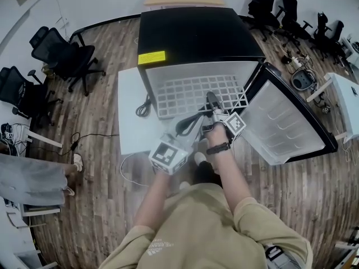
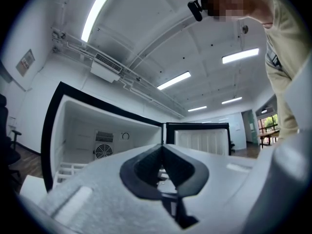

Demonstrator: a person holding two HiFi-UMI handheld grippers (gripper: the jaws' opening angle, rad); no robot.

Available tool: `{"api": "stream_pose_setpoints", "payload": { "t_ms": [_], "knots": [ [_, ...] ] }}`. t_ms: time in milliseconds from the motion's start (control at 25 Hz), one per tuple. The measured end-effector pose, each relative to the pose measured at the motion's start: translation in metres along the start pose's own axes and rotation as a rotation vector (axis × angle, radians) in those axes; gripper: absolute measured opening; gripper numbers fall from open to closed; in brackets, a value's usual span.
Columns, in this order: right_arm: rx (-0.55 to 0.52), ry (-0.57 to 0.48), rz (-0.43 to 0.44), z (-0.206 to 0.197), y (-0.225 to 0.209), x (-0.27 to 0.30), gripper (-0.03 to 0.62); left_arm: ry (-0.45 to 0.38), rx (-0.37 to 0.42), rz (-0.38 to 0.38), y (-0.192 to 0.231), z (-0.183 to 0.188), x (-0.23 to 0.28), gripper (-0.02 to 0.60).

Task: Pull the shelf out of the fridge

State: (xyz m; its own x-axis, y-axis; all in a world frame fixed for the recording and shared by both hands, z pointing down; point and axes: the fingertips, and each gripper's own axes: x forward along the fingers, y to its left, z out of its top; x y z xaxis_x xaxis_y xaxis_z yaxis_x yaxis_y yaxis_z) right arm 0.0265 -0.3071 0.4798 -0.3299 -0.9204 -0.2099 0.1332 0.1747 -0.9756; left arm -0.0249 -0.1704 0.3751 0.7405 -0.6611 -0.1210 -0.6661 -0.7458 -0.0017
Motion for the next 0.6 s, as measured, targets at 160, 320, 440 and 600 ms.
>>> {"api": "stream_pose_setpoints", "payload": {
  "t_ms": [160, 320, 440, 600],
  "knots": [
    [0.0, 0.002, -0.007, 0.0, -0.003, -0.014, 0.032, 0.003, -0.019, -0.004, -0.005, -0.004, -0.006, -0.003],
    [-0.018, 0.005, -0.011, -0.006, 0.001, -0.026, 0.032, -0.004, -0.021, -0.008, -0.005, -0.002, -0.013, -0.003],
    [-0.04, 0.013, -0.004, -0.011, 0.004, -0.039, 0.03, -0.007, -0.03, -0.013, -0.004, 0.002, -0.015, -0.003],
    [-0.138, 0.056, -0.002, -0.011, -0.002, -0.067, 0.029, -0.011, -0.04, -0.015, -0.005, 0.003, -0.018, -0.003]
  ]
}}
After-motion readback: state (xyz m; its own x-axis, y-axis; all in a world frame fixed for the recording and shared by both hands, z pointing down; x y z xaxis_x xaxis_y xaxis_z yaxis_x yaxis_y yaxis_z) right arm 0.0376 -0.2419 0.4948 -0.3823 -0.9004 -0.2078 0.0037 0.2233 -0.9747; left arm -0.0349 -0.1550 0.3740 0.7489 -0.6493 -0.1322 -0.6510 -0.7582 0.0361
